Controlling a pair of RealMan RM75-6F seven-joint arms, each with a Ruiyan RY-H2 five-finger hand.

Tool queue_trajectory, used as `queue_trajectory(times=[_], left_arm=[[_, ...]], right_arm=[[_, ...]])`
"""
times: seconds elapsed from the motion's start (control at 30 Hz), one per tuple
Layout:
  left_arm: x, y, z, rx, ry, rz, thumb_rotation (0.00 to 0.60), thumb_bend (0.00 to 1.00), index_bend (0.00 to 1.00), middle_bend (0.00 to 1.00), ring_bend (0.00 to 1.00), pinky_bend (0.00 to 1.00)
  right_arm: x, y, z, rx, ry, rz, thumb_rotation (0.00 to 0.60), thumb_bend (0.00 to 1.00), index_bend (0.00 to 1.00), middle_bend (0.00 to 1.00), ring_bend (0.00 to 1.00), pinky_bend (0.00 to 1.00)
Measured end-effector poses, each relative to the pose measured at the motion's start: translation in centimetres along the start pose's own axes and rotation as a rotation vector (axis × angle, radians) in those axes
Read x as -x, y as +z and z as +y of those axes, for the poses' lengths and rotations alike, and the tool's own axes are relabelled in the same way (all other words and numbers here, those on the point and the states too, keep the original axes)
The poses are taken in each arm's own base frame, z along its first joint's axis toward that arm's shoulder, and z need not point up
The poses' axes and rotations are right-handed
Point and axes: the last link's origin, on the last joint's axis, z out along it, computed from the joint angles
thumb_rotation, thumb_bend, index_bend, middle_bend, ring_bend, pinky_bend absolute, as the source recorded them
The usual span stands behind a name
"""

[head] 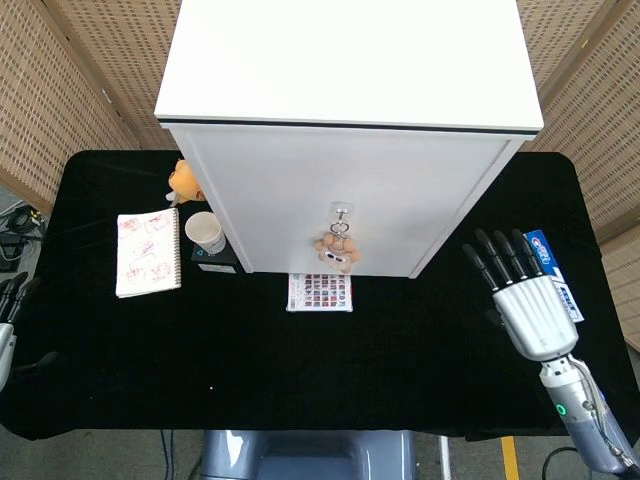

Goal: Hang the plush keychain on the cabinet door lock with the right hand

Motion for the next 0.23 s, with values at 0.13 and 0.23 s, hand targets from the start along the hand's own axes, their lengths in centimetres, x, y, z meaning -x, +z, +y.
queue_trajectory(times=[0.13, 0.23], left_arm=[[-0.1, -0.2, 0.1, 0.009, -0.003, 0.011, 0.600, 0.00, 0.00, 0.00, 0.00, 0.00], [-0.1, -0.4, 0.1, 0.014, -0.004, 0.010, 0.600, 0.00, 0.00, 0.00, 0.00, 0.00]], right_arm=[[1.1, -2.2, 1.1, 0.052, 0.012, -0.044, 0.600, 0.00, 0.00, 0.00, 0.00, 0.00], [1.9, -3.5, 2.0, 0.087, 0.024, -0.067, 0.600, 0.00, 0.00, 0.00, 0.00, 0.00]])
